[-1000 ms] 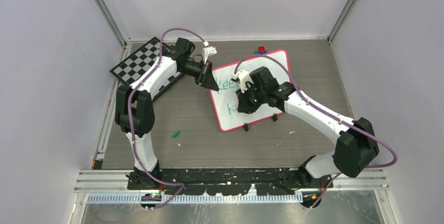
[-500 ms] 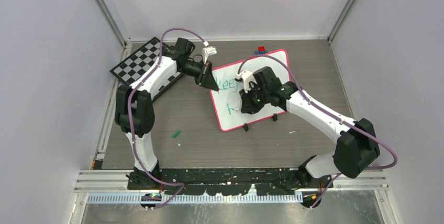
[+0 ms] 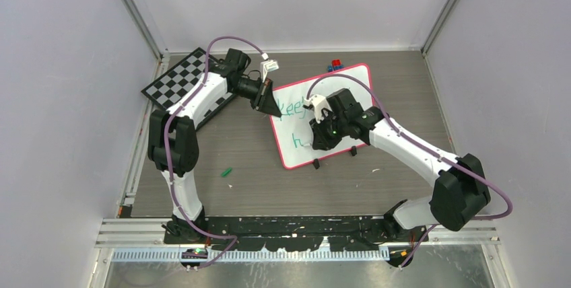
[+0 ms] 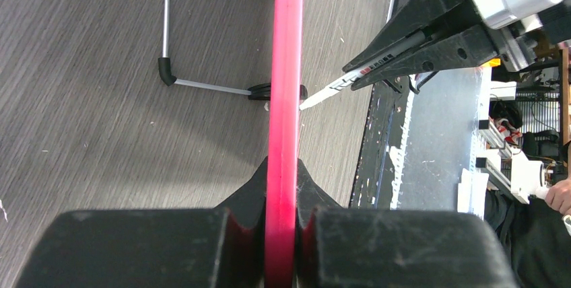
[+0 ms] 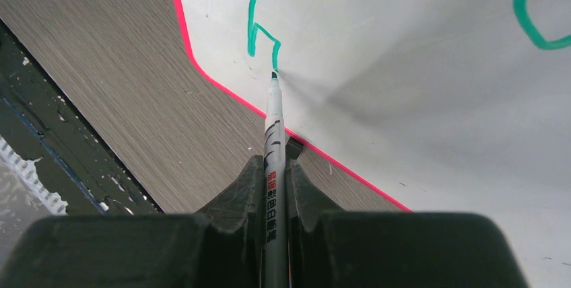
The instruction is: Write a sentence on the whiteboard
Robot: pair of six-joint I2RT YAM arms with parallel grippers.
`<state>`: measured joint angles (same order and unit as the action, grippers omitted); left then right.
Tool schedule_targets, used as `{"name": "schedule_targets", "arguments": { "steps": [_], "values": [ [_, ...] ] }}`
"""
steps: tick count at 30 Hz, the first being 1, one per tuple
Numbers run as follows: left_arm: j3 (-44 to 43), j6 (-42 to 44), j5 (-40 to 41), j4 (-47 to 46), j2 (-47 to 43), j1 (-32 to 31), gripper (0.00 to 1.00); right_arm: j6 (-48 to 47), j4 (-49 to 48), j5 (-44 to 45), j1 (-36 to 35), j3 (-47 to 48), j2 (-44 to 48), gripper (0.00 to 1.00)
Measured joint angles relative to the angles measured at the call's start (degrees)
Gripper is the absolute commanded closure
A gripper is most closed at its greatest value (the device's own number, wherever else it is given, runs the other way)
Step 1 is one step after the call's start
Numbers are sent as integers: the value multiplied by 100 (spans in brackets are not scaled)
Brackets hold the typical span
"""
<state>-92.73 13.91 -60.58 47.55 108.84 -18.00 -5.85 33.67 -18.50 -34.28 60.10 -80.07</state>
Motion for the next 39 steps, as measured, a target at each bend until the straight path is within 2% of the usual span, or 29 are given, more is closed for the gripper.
{"name": "schedule_targets", "arguments": {
  "steps": [10, 29, 39],
  "values": [
    [22, 0, 4, -11, -22, 0, 100, 15, 63, 24, 2, 184, 205, 100],
    [70, 0, 9, -46, -55, 0, 100, -120, 219, 155, 240, 199, -9, 100],
    [72, -2, 9, -48, -55, 0, 100, -138, 306, 133, 313, 560, -72, 100]
  ]
}}
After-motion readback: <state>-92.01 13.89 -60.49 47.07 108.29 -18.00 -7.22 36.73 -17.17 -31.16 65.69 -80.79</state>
